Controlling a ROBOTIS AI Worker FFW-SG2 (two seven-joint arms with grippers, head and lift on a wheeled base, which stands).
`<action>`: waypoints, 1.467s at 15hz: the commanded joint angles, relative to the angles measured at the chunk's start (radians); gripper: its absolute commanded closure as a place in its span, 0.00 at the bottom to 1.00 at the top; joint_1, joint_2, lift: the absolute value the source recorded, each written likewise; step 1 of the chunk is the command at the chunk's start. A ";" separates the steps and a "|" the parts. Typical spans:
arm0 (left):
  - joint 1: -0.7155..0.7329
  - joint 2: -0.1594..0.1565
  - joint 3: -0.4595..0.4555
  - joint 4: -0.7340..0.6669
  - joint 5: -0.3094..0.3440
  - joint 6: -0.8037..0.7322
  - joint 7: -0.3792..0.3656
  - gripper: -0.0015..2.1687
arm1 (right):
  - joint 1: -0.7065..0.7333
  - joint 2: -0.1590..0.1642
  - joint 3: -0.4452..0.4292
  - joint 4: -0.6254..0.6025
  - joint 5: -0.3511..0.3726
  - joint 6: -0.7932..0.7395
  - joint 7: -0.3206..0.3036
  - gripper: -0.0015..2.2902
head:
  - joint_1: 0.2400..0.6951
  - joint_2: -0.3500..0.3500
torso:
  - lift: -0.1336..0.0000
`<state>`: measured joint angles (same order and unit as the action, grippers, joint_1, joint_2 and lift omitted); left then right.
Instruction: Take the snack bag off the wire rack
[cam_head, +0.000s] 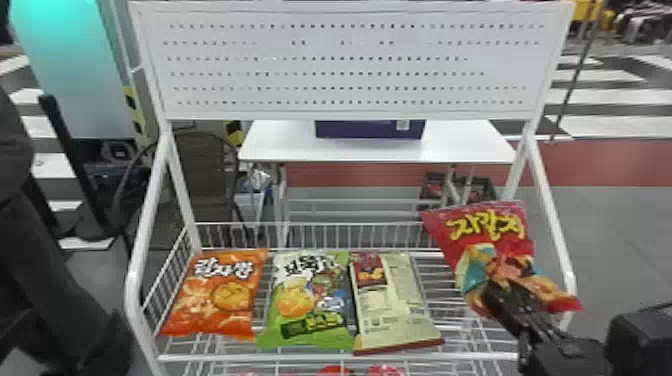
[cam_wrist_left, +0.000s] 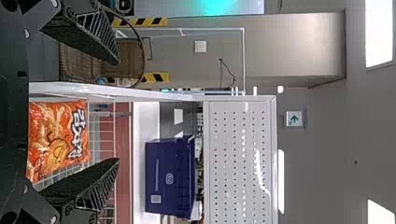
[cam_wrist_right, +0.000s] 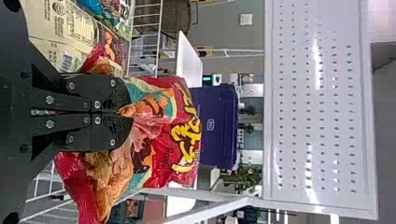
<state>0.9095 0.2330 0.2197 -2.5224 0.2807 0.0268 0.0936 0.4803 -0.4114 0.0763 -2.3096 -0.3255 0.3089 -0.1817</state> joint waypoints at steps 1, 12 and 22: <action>0.005 0.002 0.001 -0.004 0.000 -0.006 0.000 0.07 | 0.155 -0.026 -0.073 -0.085 -0.004 -0.101 0.011 0.90 | 0.57 0.50 | 1.00; 0.000 0.006 0.007 -0.001 0.005 -0.006 -0.002 0.08 | 0.488 -0.040 -0.288 -0.108 -0.110 -0.472 0.045 0.90 | 0.57 0.50 | 1.00; 0.008 0.005 0.007 -0.006 0.005 -0.006 -0.002 0.08 | 0.491 -0.033 -0.286 -0.111 -0.107 -0.478 0.045 0.90 | 0.57 0.50 | 1.00</action>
<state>0.9172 0.2378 0.2278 -2.5276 0.2853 0.0208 0.0925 0.9701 -0.4448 -0.2101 -2.4206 -0.4326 -0.1667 -0.1365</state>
